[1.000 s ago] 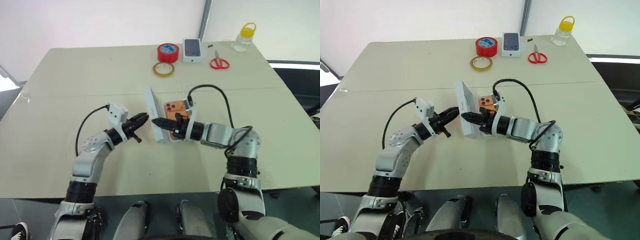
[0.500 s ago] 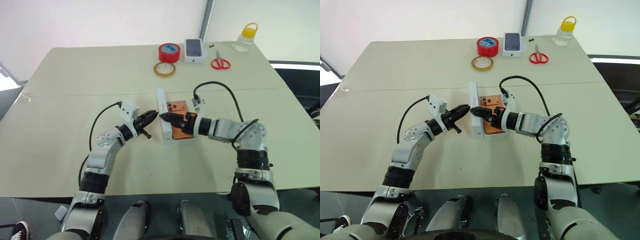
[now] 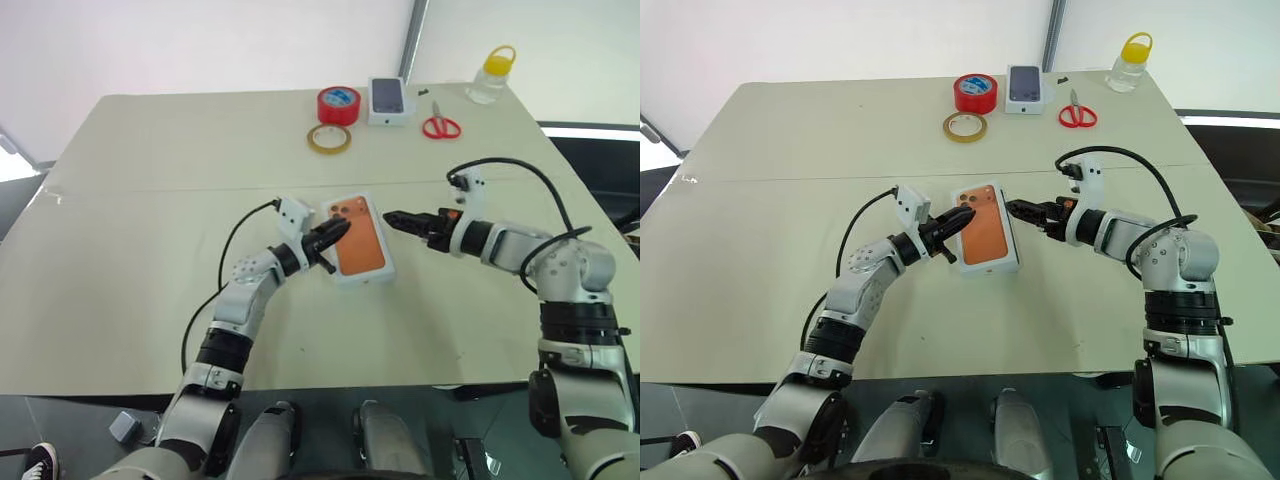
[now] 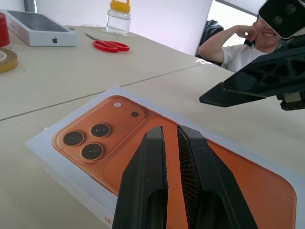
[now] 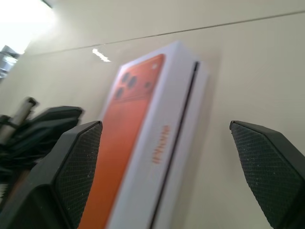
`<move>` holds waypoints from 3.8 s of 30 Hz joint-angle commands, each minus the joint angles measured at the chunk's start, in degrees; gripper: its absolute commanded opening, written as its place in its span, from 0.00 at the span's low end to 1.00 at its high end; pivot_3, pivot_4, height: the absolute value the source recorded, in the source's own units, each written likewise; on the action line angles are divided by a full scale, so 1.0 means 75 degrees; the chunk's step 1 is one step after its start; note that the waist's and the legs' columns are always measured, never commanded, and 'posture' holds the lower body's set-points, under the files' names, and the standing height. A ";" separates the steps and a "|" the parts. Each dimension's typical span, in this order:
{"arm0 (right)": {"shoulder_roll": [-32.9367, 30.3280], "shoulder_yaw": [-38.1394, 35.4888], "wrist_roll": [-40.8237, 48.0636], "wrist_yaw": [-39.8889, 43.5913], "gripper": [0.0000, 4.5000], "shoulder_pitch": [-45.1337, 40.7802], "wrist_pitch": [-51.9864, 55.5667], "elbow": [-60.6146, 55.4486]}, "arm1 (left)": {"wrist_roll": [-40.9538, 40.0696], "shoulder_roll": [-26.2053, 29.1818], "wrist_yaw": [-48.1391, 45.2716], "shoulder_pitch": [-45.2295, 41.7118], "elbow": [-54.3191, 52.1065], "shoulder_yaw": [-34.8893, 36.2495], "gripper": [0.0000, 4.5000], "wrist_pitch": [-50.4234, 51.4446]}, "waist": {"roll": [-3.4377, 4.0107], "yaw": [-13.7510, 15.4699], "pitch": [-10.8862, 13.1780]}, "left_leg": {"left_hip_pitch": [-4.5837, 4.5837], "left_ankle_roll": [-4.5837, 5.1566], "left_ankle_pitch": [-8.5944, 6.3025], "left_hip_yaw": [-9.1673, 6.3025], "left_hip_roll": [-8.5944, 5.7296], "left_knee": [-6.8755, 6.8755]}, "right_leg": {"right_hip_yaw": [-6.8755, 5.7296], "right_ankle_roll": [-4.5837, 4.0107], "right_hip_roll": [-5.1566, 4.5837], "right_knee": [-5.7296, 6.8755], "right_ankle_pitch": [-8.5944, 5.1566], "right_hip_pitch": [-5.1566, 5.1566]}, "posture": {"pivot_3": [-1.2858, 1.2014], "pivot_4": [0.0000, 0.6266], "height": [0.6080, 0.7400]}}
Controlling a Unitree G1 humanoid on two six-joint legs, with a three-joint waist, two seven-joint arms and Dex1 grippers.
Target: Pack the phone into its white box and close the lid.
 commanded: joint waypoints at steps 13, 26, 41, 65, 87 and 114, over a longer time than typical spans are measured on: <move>-0.0259 0.1979 -0.3867 0.0940 0.01 0.0616 -0.4355 -0.0655 | 0.1033 0.2123 -0.0313 0.0254 -0.0753 -0.0541 0.11 0.0759 | 0.0000 -0.0003 0.0000 | 0.0001 -0.0009 0.0004 -0.0002 -0.0002 0.0002 | 0.0001 0.0001 0.0002 -0.0001 0.0000 -0.0001 | 0.52 0.24 1.00; -0.0403 0.2420 -0.5063 0.1356 0.01 0.0605 -0.4455 -0.0754 | 0.1084 0.1211 -0.0228 -0.0623 0.0232 -0.0805 0.11 0.0994 | -0.0002 0.0187 0.0002 | 0.0001 -0.0021 0.0010 -0.0008 -0.0005 0.0004 | -0.0005 0.0000 -0.0001 -0.0019 0.0000 0.0009 | 0.52 0.24 1.00; -0.0444 0.2219 -0.5337 0.1433 0.01 0.0638 -0.4464 -0.0800 | 0.0443 0.0526 -0.0188 -0.1074 0.0261 -0.0335 0.11 0.1691 | -0.0004 0.0201 0.0003 | 0.0001 -0.0046 0.0025 -0.0010 -0.0004 0.0005 | -0.0005 0.0000 0.0000 -0.0017 0.0000 0.0010 | 0.52 0.24 1.00; -0.0210 0.2530 -0.6261 0.1367 0.01 0.0678 -0.4722 -0.0412 | 0.0821 0.0556 0.0031 -0.0975 0.0359 -0.0448 0.11 0.1555 | -0.0004 0.0189 0.0003 | 0.0001 -0.0051 0.0027 -0.0009 -0.0004 0.0013 | -0.0006 0.0001 0.0001 -0.0014 0.0000 0.0011 | 0.52 0.24 1.00; 0.0232 0.2644 -0.6142 0.1938 0.01 0.0634 -0.5016 0.0189 | 0.1968 -0.0033 0.0725 -0.2554 0.3673 -0.0742 0.11 -0.0086 | -0.0004 0.0147 -0.0005 | 0.0010 -0.0051 0.0028 -0.0002 -0.0003 0.0031 | -0.0013 0.0004 0.0005 0.0003 -0.0001 0.0019 | 0.52 0.24 1.00; -0.1263 -0.0142 -0.2931 0.3999 0.99 0.2161 -0.4077 -0.2055 | -0.0139 0.2979 -0.1885 0.0058 -0.1379 0.0789 1.00 0.1707 | -0.0007 0.0190 -0.0006 | 0.0018 -0.0002 -0.0003 -0.0018 -0.0002 0.0029 | -0.0011 0.0004 0.0000 -0.0025 -0.0001 0.0042 | 0.52 0.24 1.00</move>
